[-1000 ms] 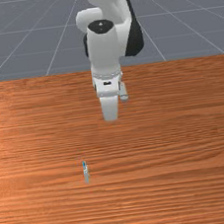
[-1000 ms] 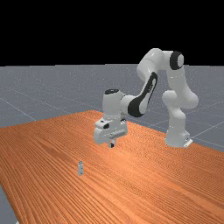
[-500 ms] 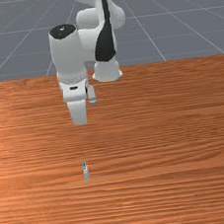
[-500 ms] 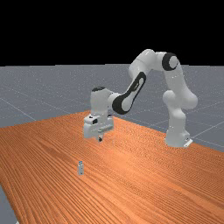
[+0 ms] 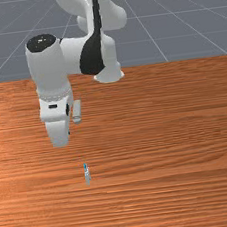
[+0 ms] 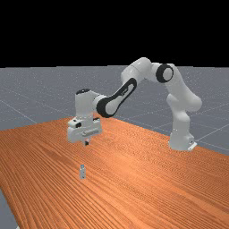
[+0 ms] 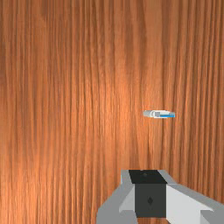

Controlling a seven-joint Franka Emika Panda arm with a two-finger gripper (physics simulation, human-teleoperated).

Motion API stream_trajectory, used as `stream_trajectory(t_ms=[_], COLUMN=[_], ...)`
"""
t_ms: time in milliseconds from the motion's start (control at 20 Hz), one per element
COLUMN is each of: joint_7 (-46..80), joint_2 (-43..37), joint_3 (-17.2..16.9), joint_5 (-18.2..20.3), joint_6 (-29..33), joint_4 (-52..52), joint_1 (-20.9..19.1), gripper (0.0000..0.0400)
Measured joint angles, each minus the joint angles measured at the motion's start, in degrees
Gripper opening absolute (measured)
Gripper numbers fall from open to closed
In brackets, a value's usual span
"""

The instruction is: Rotate the USB body for 90 degree with plug right ward

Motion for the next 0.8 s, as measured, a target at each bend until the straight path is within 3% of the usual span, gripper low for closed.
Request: stream_trajectory(t_ms=[50, 400, 700, 800], joint_7=[0.21, 0.68, 0.35, -0.96], joint_2=[2.18, 9.67, 12.81, 12.65], joint_3=[-0.03, 0.14, 0.25, 0.56], joint_5=[-0.13, -0.04, 0.01, -0.06], joint_6=[-2.99, -5.95, -6.34, -3.61], joint_4=[4.07, 14.23, 18.08, 16.21], joint_1=[0.1, 0.22, 0.0, -0.19], gripper=[0.0, 0.0, 0.0, 0.0])
